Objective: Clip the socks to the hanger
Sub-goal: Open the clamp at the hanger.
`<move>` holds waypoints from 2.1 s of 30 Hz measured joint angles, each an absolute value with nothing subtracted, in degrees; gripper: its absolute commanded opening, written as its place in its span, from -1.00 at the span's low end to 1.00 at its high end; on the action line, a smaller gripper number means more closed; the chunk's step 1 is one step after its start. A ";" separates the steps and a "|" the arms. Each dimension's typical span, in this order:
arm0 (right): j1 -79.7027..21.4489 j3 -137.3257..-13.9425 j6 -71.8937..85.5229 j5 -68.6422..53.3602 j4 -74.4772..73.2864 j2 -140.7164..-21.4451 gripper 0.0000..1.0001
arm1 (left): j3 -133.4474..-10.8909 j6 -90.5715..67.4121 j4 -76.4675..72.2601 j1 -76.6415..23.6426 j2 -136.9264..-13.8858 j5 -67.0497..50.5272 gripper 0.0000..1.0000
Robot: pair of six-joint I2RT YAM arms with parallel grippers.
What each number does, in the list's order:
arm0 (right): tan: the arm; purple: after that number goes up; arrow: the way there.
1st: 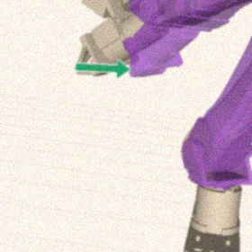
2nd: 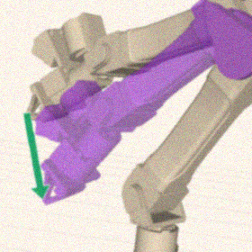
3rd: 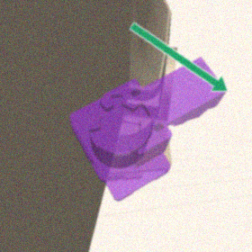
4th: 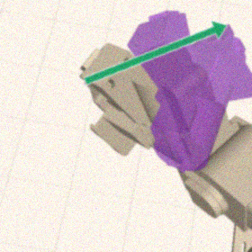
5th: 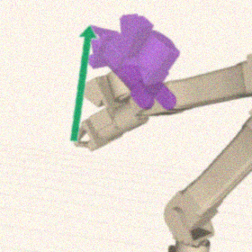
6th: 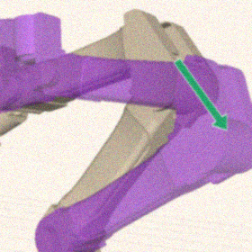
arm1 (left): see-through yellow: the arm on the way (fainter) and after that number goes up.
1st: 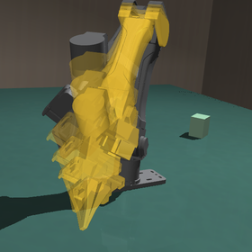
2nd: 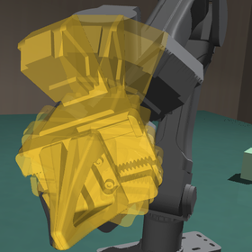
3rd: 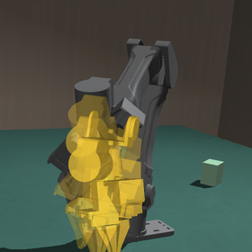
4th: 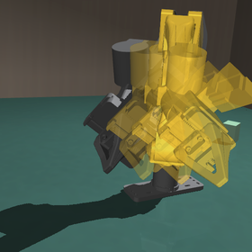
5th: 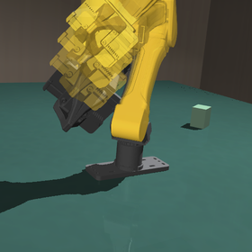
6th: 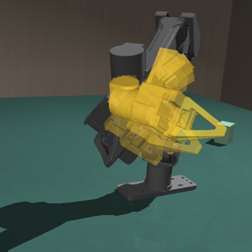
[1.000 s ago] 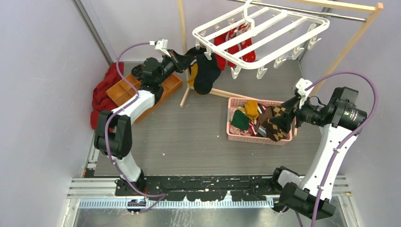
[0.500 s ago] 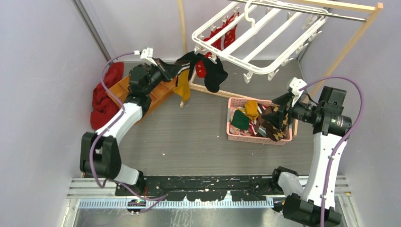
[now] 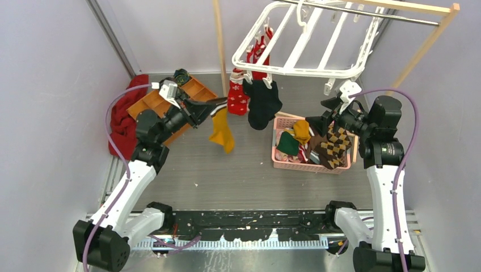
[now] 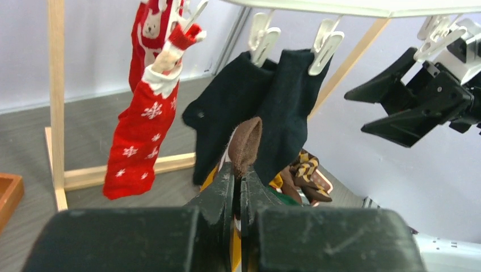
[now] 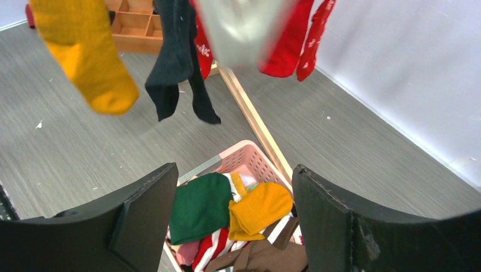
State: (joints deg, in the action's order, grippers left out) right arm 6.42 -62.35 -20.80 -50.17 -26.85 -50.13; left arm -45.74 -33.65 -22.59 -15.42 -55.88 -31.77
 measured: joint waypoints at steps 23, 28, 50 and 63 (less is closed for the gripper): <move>4.54 -55.33 -14.98 -36.38 -25.96 -48.14 0.64 | -68.60 -14.87 -23.75 -54.89 -83.02 -19.94 -0.99; 12.43 -56.49 -14.55 -32.12 -29.12 -46.28 0.63 | -75.07 -13.52 -24.58 -56.18 -93.97 -13.10 -0.99; 16.62 -60.10 -14.96 -29.23 -31.86 -47.79 0.66 | -72.01 -10.07 -26.72 -50.48 -91.46 11.70 -0.99; 16.88 -67.07 -39.03 -57.49 -55.94 -49.50 0.71 | -67.11 -12.47 -21.96 -42.72 -77.62 6.17 -0.99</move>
